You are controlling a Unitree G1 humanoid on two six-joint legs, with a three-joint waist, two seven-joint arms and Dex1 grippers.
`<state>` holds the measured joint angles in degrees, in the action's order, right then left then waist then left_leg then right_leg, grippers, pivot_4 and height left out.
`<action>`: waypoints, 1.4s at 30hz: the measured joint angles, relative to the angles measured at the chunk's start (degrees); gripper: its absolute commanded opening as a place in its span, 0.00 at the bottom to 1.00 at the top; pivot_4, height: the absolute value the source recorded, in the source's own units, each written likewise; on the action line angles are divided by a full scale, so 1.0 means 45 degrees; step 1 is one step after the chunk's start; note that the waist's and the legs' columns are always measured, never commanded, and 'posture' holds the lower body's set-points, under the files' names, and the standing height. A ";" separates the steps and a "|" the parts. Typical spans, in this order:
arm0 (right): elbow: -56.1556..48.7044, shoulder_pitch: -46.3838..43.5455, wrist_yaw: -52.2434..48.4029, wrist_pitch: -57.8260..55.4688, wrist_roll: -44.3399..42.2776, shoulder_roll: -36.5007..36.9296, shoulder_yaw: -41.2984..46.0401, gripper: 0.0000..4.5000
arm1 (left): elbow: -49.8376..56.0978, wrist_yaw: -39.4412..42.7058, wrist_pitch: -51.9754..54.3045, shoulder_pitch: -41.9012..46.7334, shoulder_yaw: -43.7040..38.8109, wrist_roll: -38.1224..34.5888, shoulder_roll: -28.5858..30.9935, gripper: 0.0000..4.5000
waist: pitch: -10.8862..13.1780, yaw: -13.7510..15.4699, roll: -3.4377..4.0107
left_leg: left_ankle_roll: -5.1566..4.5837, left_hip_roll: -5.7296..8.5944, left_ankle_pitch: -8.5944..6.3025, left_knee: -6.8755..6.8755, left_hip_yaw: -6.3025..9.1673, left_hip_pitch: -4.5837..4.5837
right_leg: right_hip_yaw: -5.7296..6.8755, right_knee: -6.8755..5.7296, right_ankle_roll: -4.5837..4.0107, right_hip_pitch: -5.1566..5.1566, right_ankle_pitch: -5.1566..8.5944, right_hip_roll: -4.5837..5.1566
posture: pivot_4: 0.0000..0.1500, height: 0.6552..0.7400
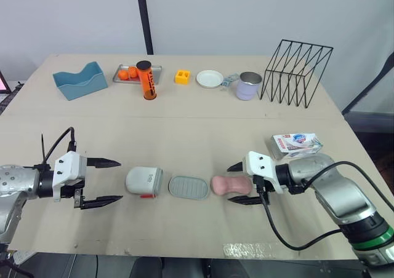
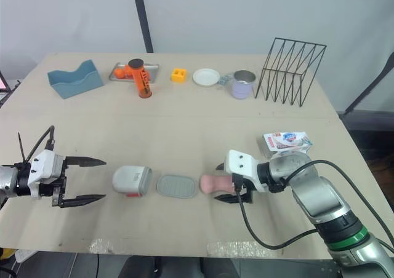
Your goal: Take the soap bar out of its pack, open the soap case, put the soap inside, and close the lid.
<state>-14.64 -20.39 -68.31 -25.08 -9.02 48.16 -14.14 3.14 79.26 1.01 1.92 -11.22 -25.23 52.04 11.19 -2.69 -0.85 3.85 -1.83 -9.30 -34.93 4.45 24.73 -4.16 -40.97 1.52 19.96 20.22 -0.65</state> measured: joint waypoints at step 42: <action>-0.2225 -0.3484 0.0828 -0.5342 -0.0549 -0.2096 -0.2477 0.37 | -0.0083 -0.0069 -0.0343 0.0214 0.0362 0.0236 -0.0295 1.00 | -0.0002 -0.0009 -0.0005 | 0.0005 -0.0012 0.0003 0.0025 0.0001 0.0045 | 0.0009 -0.0002 -0.0018 0.0060 -0.0002 -0.0001 | 1.00 1.00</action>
<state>-24.65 -36.07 -64.58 -49.12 -11.49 38.73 -25.29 2.76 78.95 -0.53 2.88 -9.59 -24.17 50.71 11.18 -2.73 -0.88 3.87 -1.88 -9.29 -34.81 4.46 24.93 -4.12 -40.98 1.44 20.23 20.21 -0.66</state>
